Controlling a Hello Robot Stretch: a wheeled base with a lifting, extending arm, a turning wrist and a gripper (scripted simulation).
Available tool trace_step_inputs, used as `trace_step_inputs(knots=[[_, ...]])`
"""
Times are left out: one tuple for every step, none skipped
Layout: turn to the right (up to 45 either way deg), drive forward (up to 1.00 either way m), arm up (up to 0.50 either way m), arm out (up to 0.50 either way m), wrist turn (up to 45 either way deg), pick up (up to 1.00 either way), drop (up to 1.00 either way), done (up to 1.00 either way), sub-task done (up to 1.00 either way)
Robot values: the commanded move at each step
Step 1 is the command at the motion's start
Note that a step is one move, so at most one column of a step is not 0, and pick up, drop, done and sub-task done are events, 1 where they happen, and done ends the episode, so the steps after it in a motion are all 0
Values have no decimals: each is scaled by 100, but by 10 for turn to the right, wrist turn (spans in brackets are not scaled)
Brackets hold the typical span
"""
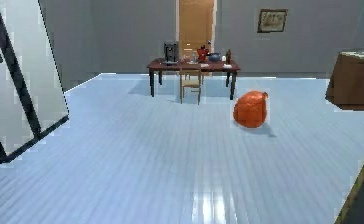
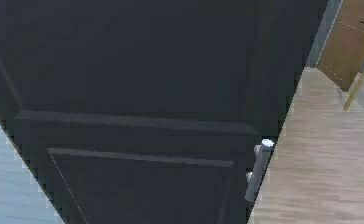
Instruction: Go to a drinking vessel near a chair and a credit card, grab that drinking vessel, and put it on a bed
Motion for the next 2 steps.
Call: trace_step_inputs(knots=[[240, 0, 0, 0, 0, 0, 0, 0, 0], [0, 100, 0, 0, 0, 0, 0, 0, 0]])
